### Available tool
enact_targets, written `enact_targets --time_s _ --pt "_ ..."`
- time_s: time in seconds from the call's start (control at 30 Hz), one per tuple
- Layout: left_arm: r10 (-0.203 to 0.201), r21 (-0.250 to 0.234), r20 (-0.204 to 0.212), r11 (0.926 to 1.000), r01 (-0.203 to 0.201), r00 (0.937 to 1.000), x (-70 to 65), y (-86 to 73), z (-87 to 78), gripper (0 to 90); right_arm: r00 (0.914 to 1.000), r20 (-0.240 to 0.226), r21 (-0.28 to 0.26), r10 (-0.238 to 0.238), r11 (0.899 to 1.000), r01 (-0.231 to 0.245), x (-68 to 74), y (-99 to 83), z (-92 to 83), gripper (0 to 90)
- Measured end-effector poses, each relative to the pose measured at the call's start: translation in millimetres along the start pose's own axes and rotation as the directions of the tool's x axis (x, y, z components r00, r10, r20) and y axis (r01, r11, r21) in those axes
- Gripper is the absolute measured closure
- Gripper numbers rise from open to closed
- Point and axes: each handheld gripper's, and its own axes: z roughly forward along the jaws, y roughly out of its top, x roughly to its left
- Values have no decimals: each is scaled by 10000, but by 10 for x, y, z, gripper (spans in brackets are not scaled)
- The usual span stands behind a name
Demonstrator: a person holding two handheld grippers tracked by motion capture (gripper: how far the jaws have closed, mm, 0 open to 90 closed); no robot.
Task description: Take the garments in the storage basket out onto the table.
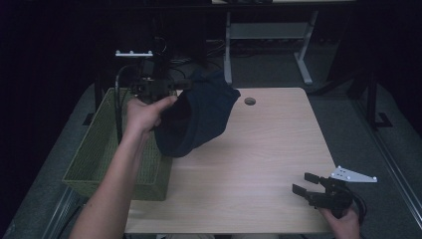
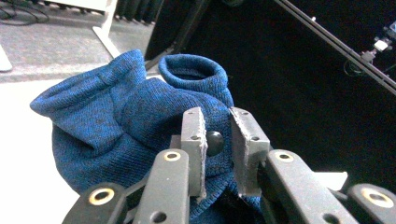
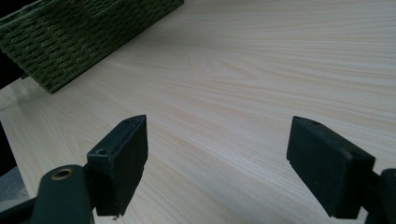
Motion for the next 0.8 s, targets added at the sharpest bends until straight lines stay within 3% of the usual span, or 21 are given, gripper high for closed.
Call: enact_targets --time_s 0.43,0.8 --pt "-61 802 264 9968 39 9996 -122 -183 544 767 9999 -67 -63 -86 9999 86 -3 3 -29 202" --pt "-476 1688 -5 9845 470 9989 1 -570 1041 766 10000 -72 -90 -21 10000 21 -6 -4 -43 202"
